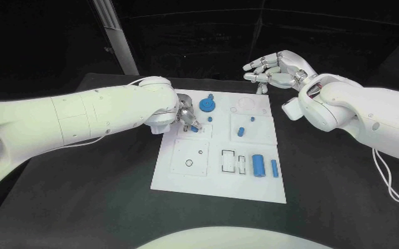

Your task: Assemble the parts on the task board

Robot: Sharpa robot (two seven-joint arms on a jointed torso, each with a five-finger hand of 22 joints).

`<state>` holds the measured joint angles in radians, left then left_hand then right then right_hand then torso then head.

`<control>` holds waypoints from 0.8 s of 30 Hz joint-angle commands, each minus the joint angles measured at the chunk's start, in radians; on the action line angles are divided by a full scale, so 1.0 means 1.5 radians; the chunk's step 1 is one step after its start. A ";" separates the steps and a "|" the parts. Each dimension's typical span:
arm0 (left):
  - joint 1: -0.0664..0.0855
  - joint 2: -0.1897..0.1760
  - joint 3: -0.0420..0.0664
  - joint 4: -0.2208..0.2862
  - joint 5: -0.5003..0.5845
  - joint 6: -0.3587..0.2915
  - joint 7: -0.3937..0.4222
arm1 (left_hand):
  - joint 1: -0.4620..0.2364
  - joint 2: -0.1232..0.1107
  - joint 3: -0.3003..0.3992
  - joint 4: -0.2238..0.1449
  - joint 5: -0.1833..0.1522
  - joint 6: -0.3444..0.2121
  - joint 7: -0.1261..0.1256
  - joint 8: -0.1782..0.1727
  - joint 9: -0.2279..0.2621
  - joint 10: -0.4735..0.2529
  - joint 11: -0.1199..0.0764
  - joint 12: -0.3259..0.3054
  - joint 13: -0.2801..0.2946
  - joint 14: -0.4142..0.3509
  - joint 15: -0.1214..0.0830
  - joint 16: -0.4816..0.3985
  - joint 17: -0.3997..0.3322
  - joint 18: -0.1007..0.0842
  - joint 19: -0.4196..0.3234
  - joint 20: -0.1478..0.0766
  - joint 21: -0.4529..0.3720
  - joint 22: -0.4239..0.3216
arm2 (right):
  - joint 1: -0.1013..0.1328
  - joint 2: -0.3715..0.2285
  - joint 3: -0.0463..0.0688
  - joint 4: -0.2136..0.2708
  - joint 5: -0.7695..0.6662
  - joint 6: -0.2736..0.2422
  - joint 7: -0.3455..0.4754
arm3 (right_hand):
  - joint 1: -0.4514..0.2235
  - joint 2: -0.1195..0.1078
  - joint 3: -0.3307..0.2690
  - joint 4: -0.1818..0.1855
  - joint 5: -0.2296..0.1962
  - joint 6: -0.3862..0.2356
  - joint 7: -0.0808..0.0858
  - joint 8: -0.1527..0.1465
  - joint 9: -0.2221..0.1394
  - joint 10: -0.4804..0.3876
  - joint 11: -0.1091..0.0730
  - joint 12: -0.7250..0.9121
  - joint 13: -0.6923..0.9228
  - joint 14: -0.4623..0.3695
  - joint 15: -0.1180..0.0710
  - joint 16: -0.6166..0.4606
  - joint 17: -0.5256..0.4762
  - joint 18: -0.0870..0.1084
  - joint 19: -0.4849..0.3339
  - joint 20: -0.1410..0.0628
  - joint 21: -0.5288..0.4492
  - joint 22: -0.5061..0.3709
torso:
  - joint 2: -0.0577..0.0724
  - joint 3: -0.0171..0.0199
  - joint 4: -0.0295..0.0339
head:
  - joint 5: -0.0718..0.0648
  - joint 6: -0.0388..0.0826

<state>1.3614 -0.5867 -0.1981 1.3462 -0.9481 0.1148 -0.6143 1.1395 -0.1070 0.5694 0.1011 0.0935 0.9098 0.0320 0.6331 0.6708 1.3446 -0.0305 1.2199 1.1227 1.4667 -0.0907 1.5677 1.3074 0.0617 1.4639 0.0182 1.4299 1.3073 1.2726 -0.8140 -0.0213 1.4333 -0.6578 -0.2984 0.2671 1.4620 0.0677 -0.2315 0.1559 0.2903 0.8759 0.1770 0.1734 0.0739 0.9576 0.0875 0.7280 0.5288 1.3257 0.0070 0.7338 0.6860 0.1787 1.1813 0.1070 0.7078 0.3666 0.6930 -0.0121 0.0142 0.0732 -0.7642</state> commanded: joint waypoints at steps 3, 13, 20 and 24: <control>-0.003 0.011 -0.002 -0.010 -0.003 0.031 -0.006 | -0.018 0.002 -0.004 -0.004 -0.002 0.008 0.001 0.000 0.001 0.000 -0.003 -0.001 -0.001 0.069 -0.001 0.002 0.176 -0.007 0.006 0.001 0.003 0.016 | 0.001 0.001 0.000 0.001 0.004 0.004 0.008 | -0.004 0.001 0.000 0.003 -0.003 -0.005 -0.001 0.002 0.001 -0.004 0.002 0.002 -0.001 -0.004 0.001 0.001 -0.001 0.002 -0.005 0.002 0.003 0.001 | 0.000 0.0004 -0.0010 | -0.002 -0.001; -0.002 0.020 -0.002 -0.019 -0.003 0.035 -0.004 | -0.043 0.000 -0.028 0.011 -0.002 0.016 -0.002 0.005 0.006 0.000 -0.005 0.001 0.000 0.069 -0.003 0.002 0.176 -0.007 0.007 -0.001 0.004 0.019 | 0.001 0.002 0.000 0.001 0.004 0.006 0.007 | -0.003 0.002 0.000 0.003 -0.002 -0.005 -0.001 0.002 0.001 -0.005 0.002 0.003 -0.001 -0.001 0.001 0.014 0.012 0.002 -0.006 0.002 0.003 0.001 | 0.000 0.0003 -0.0005 | -0.003 -0.006; -0.002 0.023 -0.002 -0.024 -0.003 0.031 -0.004 | -0.064 0.002 -0.044 0.027 -0.001 0.023 -0.005 0.010 0.011 0.004 -0.008 0.006 0.004 0.069 -0.005 0.002 0.176 -0.008 0.009 -0.003 0.006 0.023 | 0.001 0.004 0.000 0.000 0.004 0.006 0.008 | -0.003 0.002 0.000 0.003 -0.002 -0.005 -0.001 0.002 0.001 -0.005 0.002 0.003 -0.001 -0.001 0.001 0.011 0.010 0.002 -0.005 0.002 0.003 0.001 | 0.000 0.0000 0.0003 | -0.004 -0.005; -0.002 0.024 -0.002 -0.027 -0.003 0.028 -0.003 | -0.077 0.006 -0.050 0.037 -0.001 0.026 -0.006 0.011 0.013 0.006 -0.009 0.008 0.007 0.069 -0.006 0.002 0.176 -0.009 0.011 -0.004 0.008 0.027 | 0.001 0.004 0.000 -0.001 0.004 0.006 0.008 | -0.003 0.002 0.000 0.003 -0.002 -0.005 -0.001 0.002 0.001 -0.005 0.002 0.003 -0.002 -0.002 0.001 0.010 0.008 0.002 -0.006 0.002 0.004 0.001 | 0.000 0.0000 0.0001 | -0.004 -0.005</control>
<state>1.3602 -0.5529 -0.1987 1.3061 -0.9511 0.1425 -0.6170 1.0340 -0.0976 0.4965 0.1545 0.0937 0.9408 0.0229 0.6447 0.6893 1.3511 -0.0375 1.2276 1.1310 1.4668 -0.0908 1.5677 1.3074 0.0617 1.4638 0.0182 1.4346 1.3073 1.2726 -0.8088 -0.0213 1.4320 -0.6567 -0.2959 0.2677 1.4620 0.0677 -0.2315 0.1559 0.2903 0.8759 0.1770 0.1733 0.0738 0.9539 0.0912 0.7280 0.5279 1.3257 0.0070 0.7520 0.6987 0.1787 1.1775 0.1107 0.7078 0.3673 0.6932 -0.0118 0.0143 0.0668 -0.7717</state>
